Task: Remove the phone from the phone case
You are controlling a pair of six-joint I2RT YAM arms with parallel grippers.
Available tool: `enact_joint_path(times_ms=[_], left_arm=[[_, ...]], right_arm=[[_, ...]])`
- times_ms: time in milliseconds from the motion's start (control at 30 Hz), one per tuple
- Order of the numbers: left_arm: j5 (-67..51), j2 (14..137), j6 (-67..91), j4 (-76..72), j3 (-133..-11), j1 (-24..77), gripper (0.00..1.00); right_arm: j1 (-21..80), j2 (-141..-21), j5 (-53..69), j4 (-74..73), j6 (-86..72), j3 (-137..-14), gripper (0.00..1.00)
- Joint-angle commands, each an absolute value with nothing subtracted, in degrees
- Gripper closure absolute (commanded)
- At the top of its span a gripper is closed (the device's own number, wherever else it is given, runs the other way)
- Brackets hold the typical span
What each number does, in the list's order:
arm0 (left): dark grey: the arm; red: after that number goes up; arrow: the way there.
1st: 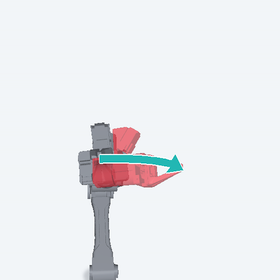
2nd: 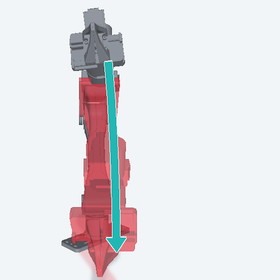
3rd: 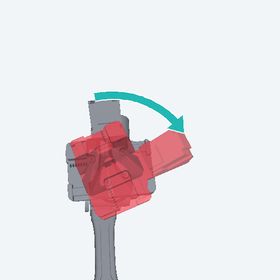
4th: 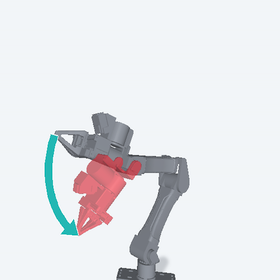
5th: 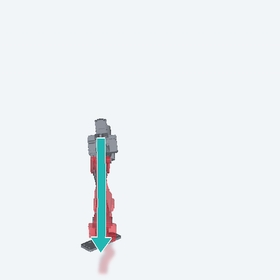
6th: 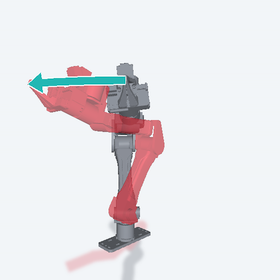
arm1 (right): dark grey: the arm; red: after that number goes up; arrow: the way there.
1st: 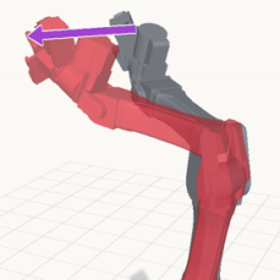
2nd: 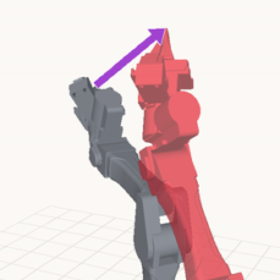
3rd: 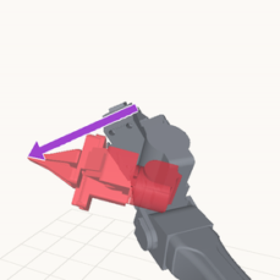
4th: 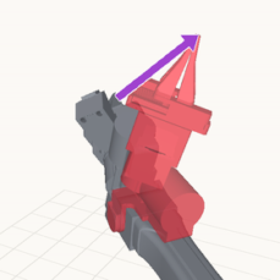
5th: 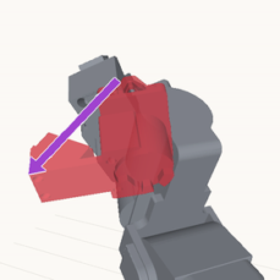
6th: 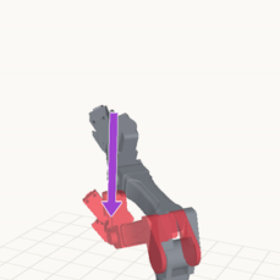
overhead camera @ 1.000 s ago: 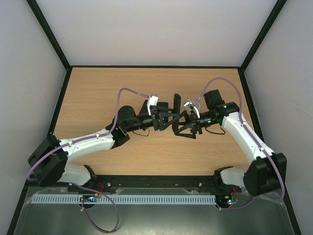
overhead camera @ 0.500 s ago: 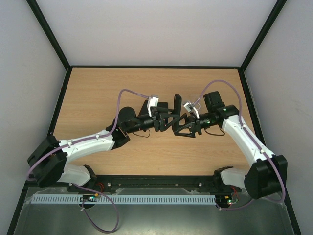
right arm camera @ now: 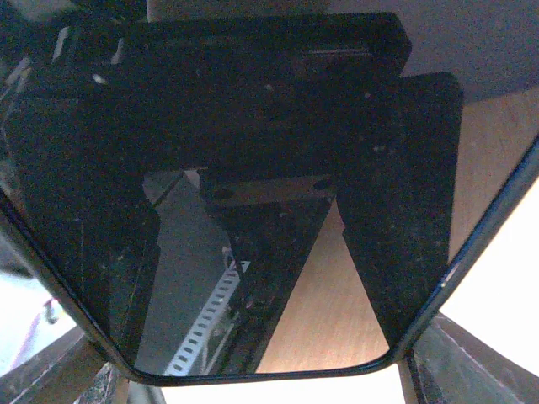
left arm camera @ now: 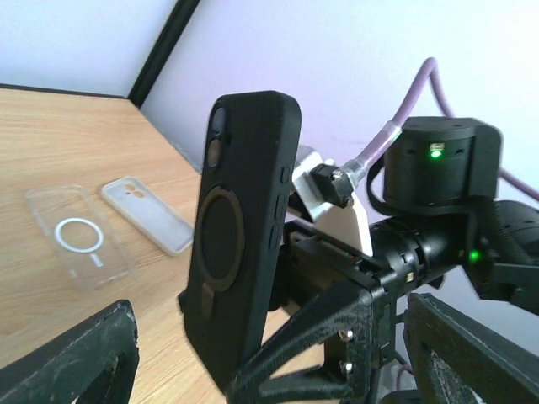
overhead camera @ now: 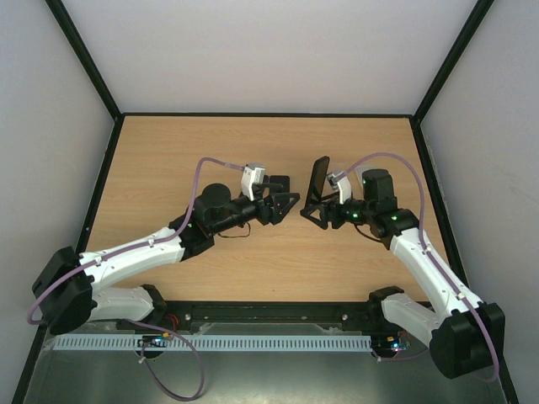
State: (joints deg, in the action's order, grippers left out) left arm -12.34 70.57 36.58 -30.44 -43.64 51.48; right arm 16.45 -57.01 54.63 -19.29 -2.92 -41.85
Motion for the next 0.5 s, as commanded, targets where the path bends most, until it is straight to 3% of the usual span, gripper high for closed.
enact_joint_path(times_ms=[0,133,467], left_arm=[[-7.6,69.77,33.4,-25.93,-43.59,51.98,0.17],[-5.48,72.41,32.87,-21.66,-46.87,52.43,0.22],[-6.29,83.28,30.71,-12.62,-61.91,53.62,0.22]], right_arm=[[16.35,-56.6,42.53,-20.72,-0.8,-44.96,0.52],[16.29,-56.01,39.95,-20.85,-0.13,-44.63,0.52],[16.31,-57.15,38.22,-24.2,2.06,-45.82,0.55]])
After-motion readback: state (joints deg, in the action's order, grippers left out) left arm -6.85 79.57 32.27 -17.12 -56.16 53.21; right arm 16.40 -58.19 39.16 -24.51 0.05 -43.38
